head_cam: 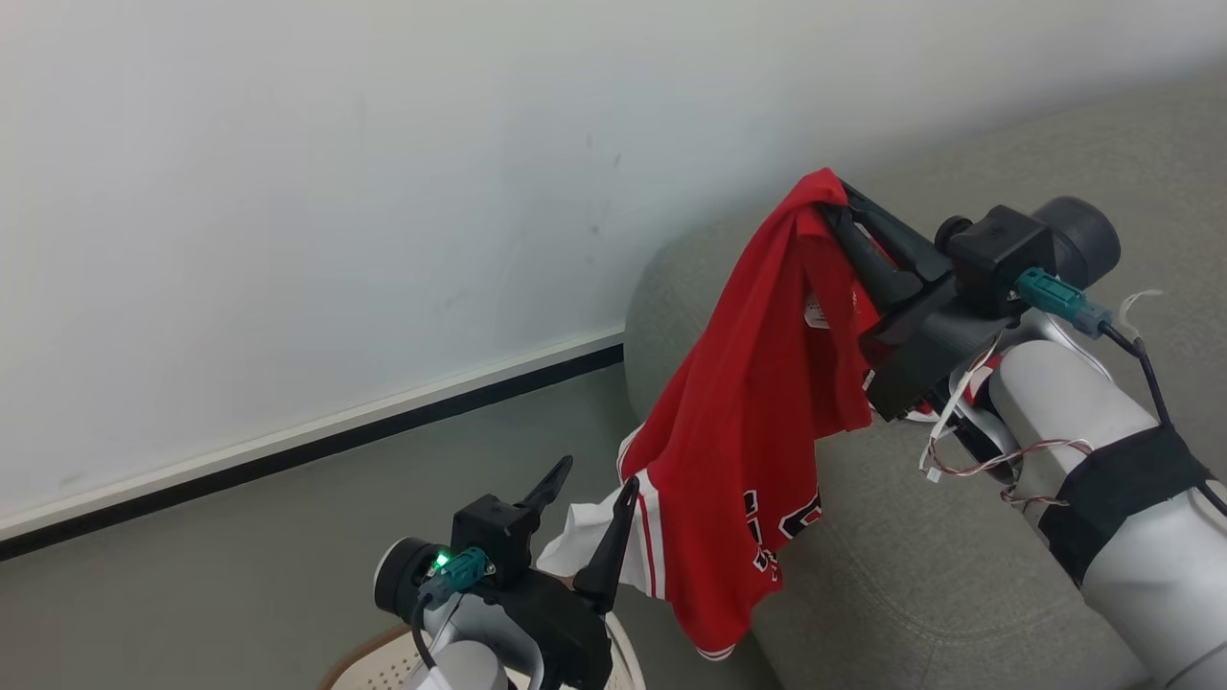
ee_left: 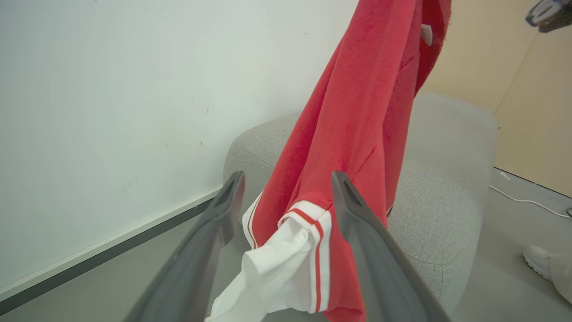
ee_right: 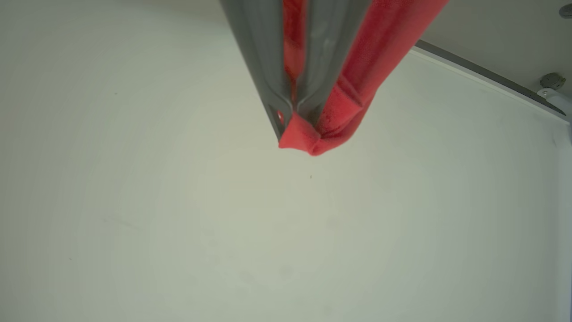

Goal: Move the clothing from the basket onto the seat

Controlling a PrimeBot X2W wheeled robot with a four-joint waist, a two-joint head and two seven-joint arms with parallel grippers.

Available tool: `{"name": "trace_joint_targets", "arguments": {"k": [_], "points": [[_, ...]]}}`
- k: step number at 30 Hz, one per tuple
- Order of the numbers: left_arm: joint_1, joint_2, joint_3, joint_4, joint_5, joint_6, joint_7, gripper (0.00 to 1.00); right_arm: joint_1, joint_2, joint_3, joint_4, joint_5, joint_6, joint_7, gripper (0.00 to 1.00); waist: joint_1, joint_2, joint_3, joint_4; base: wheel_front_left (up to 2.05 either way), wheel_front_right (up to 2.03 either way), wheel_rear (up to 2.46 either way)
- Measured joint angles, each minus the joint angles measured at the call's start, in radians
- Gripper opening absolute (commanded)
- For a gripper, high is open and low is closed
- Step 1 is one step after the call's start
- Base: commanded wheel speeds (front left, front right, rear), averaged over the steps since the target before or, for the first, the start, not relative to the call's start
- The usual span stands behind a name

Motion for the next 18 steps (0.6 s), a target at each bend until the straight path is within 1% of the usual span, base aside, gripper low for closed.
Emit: {"name": "trace_joint_targets", "arguments": {"k": [5, 9, 14, 16, 18], "points": [[0.002, -0.004, -0.007, -0.022, 0.000, 0.002, -0.007, 1.00, -0.023, -0.001, 0.000, -0.020, 0.000, 0.000, 0.000, 0.00, 0.0000, 0.0000, 0.004, -0.056, 0.00, 0.00, 0.00], [0.000, -0.012, -0.031, -0.035, 0.006, 0.002, -0.008, 1.00, -0.041, -0.027, -0.020, -0.011, 0.010, 0.000, 0.003, 0.00, 0.0000, 0.0000, 0.021, -0.077, 0.00, 0.00, 0.00], [-0.005, -0.011, -0.043, -0.062, 0.021, 0.010, -0.009, 1.00, -0.106, -0.039, -0.061, 0.017, 0.061, 0.000, 0.025, 0.00, 0.0000, 0.0000, 0.053, -0.067, 0.00, 0.00, 0.00], [-0.006, -0.012, -0.050, -0.079, 0.030, 0.011, -0.009, 1.00, -0.159, -0.058, -0.071, 0.027, 0.061, 0.001, 0.041, 0.00, 0.0000, 0.0000, 0.068, -0.058, 0.00, 0.00, 0.00], [-0.008, -0.011, -0.053, -0.099, 0.038, 0.019, -0.016, 1.00, -0.229, -0.091, -0.097, 0.036, 0.061, 0.001, 0.055, 0.00, 0.0001, 0.0000, 0.085, -0.046, 0.00, 0.00, 0.00]]}}
